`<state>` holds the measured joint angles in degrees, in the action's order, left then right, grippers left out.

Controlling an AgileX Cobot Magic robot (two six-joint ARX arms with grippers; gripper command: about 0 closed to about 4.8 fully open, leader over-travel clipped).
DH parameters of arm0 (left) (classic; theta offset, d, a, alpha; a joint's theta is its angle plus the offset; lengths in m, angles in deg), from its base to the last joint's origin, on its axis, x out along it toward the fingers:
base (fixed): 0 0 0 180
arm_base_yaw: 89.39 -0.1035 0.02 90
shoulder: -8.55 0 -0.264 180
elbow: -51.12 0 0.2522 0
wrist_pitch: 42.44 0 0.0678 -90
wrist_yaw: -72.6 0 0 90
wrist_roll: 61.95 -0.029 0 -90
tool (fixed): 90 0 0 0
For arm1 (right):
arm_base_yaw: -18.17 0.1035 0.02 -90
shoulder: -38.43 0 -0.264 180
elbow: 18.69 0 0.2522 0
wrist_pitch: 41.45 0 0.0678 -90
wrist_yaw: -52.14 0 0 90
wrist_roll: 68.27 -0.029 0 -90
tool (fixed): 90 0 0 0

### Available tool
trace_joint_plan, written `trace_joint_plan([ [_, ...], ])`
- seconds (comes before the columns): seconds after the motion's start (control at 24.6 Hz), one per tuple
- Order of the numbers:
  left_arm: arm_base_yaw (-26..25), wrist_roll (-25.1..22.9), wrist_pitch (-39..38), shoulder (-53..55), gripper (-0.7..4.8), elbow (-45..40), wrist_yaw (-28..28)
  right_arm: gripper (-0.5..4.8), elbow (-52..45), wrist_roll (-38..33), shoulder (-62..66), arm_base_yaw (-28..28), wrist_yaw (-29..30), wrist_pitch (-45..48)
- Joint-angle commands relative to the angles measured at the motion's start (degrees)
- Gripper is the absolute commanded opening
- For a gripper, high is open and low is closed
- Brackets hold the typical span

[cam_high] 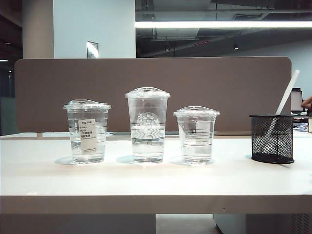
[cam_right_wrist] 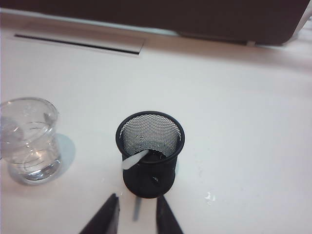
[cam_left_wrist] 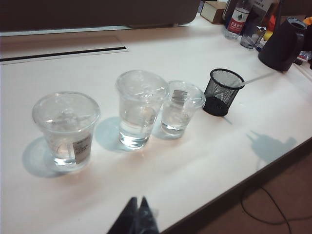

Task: Pick up the straw and insert it into the large coffee cup.

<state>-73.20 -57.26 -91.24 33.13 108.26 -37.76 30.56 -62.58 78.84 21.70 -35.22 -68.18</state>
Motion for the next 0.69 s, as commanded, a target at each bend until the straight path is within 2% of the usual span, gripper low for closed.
trace_joint_plan([
  [0.04,0.07,-1.18,-1.36,0.02,-0.04,0.15,-0.07,1.54,0.02,0.26,4.92,0.0,0.04,7.21],
  [0.24,0.07,-5.97,-4.92,0.02,-0.04,0.15,-0.02,1.59,-3.67,-2.56,8.59,0.02,1.18,20.44],
  [0.37,0.07,-6.47,-5.14,0.02,-0.04,0.15,0.17,1.59,-8.5,-4.72,8.74,-0.02,1.18,29.2],
  [0.41,0.07,-6.54,-5.11,0.04,-0.04,0.15,0.17,1.62,-11.93,-5.9,8.76,0.02,1.99,34.86],
  [0.57,0.07,-7.91,-5.14,0.02,-0.05,0.15,0.17,2.22,-19.12,-9.35,8.76,0.02,2.82,44.17],
  [0.69,0.07,-7.91,-5.14,0.04,-0.04,0.15,0.17,2.29,-22.91,-9.35,8.79,0.07,2.91,47.71],
])
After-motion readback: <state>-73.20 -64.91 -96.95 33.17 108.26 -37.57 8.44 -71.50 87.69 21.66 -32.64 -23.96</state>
